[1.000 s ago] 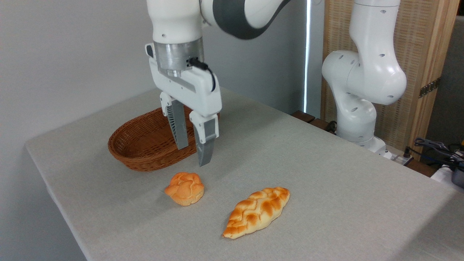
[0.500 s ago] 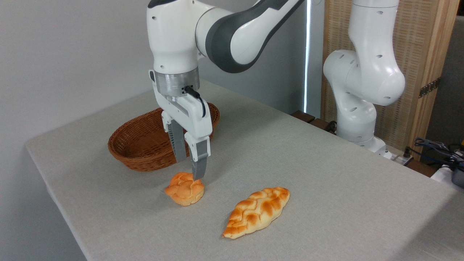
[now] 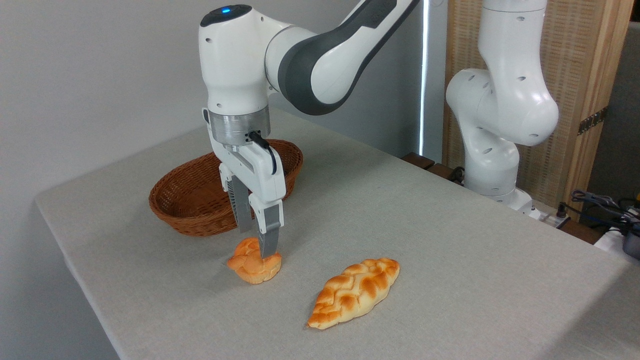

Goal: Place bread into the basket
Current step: 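Close the gripper on the round bread roll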

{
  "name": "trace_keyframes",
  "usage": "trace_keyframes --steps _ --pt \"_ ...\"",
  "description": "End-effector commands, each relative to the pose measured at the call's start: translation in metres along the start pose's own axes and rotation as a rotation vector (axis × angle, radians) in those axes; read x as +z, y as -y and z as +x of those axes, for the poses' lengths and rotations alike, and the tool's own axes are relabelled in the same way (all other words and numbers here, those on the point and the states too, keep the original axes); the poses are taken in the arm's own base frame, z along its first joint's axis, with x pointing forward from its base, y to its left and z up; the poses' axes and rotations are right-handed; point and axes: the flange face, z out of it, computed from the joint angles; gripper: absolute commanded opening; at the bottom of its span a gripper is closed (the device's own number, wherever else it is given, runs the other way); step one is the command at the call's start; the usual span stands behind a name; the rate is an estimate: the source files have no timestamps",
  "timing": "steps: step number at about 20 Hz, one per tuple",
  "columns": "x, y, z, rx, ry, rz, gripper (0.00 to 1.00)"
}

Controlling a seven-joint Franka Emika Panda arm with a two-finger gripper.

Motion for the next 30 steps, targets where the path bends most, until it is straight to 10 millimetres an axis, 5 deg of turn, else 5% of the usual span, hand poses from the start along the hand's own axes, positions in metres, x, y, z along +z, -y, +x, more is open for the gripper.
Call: trace_keyframes --steps 1,15,16,19,28,30 --pt "0.013 0.0 -0.001 0.04 0.001 -0.005 1.0" --pt "0.041 -0.001 0.001 0.06 -0.006 0.005 1.0" --pt "0.043 -0.001 0.0 0.06 -0.003 0.002 0.97" --pt "0.043 -0.002 0.001 0.064 -0.003 0.002 0.54" --pt "0.043 -0.002 0.001 0.062 -0.003 0.0 0.42" --pt "0.042 -0.003 0.002 0.065 -0.004 0.001 0.31"
